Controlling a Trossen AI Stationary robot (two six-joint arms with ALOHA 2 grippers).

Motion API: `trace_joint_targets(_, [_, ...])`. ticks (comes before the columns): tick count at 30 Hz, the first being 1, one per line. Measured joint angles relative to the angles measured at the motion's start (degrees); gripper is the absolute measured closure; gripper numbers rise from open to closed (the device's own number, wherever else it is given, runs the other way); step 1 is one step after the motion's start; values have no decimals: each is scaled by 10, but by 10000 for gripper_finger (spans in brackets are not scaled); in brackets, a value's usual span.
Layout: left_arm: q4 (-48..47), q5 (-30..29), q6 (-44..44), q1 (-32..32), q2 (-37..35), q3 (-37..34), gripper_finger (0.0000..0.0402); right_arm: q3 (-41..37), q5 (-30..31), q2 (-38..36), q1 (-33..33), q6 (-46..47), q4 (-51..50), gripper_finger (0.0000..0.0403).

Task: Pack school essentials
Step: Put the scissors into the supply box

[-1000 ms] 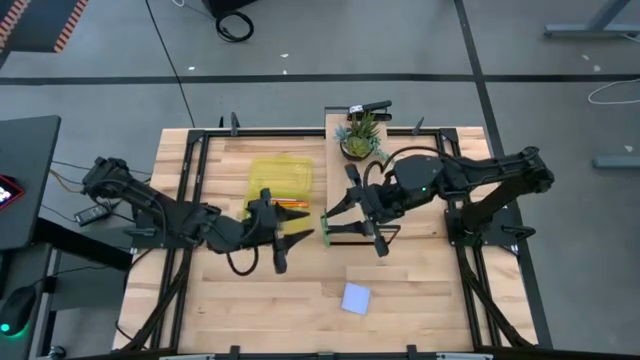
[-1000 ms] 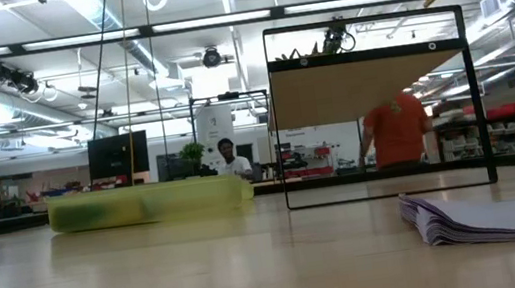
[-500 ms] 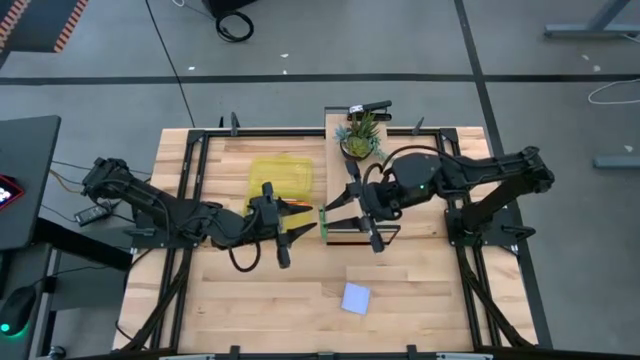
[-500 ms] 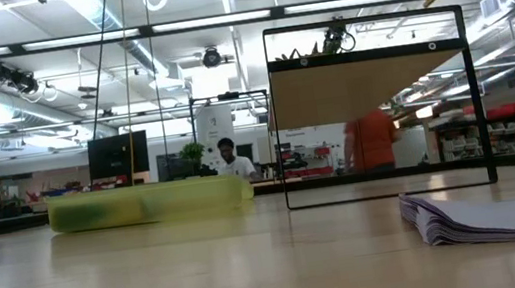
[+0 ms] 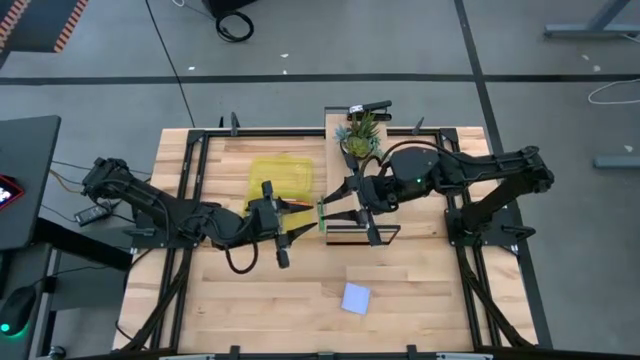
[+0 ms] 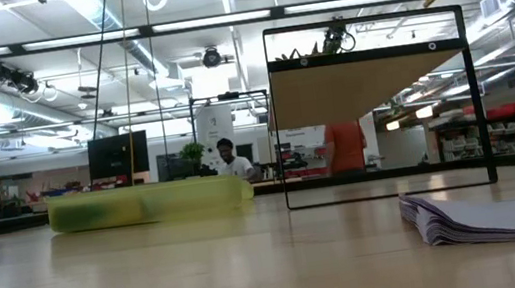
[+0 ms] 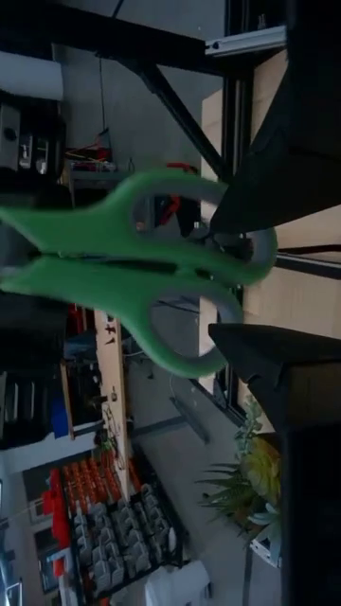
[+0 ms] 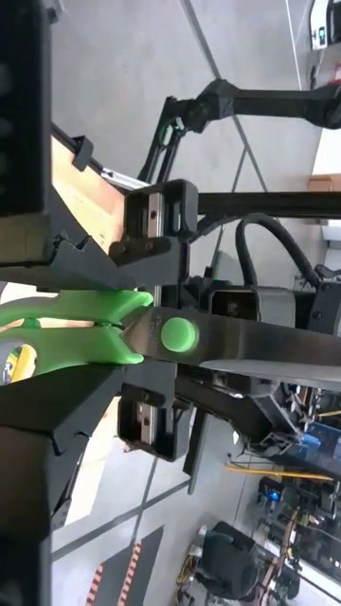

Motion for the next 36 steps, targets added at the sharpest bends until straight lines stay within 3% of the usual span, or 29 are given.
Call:
trace_joint_targets(17, [4, 40, 0, 18, 0, 0, 228, 0, 1, 0, 0, 0, 0, 273])
trace_joint_targets(22, [4, 84, 0, 34, 1, 0, 226, 0, 2, 0, 0, 3, 0, 273])
trace_joint_targets(36, [39, 118, 2, 59, 26, 0, 261, -1, 4, 1, 0, 14, -3, 273])
